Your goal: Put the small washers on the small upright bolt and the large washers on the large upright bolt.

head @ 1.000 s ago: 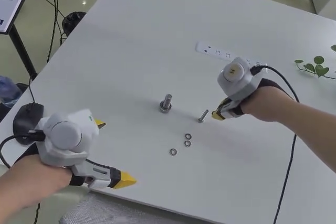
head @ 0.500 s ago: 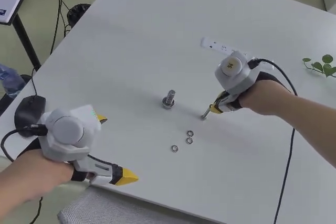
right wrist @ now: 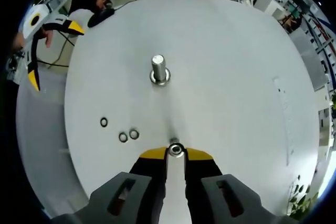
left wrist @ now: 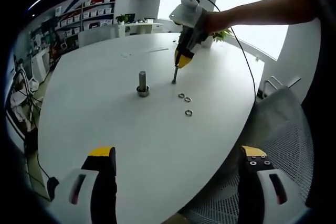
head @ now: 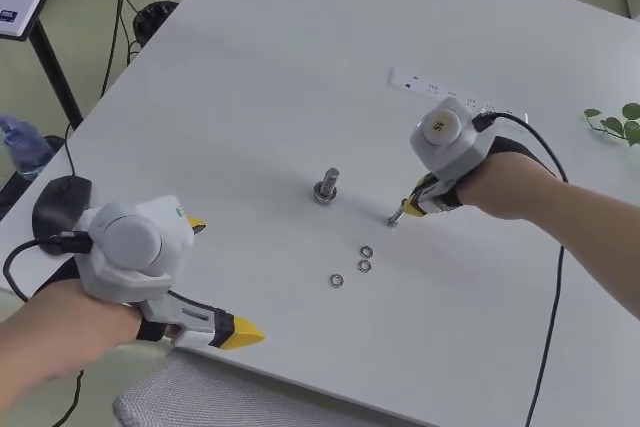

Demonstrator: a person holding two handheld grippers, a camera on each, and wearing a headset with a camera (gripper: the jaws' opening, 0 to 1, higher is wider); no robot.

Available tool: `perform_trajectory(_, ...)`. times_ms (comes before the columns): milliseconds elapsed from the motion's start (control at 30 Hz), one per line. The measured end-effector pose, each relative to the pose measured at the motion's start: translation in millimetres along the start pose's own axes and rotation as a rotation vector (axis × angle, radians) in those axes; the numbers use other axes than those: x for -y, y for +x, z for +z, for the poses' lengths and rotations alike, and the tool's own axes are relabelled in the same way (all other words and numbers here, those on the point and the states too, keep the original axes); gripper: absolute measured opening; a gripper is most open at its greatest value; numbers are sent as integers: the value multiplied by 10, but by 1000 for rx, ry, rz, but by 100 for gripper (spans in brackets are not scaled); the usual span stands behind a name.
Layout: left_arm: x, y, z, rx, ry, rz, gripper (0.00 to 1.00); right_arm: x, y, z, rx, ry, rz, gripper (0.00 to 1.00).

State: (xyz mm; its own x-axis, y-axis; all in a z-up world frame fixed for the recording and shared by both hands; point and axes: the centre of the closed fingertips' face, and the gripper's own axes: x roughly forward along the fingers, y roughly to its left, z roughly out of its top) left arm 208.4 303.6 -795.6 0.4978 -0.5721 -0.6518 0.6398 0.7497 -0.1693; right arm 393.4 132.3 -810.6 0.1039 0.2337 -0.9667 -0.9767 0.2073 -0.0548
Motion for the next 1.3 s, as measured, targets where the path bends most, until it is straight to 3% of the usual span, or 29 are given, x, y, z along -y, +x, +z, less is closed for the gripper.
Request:
perform_trajectory(467,39,12,-14,-2,-4,-12,96,86,158,-18,4,-8,0,12)
perform_trajectory(967,38,16,-47,-6,-10,-16,95,-10,225,-44,-13,-26,3,12)
perform_trajectory(1300,35,2,-87,-17,-14,-19,94,-29,385,-79,-18,-31,8,12)
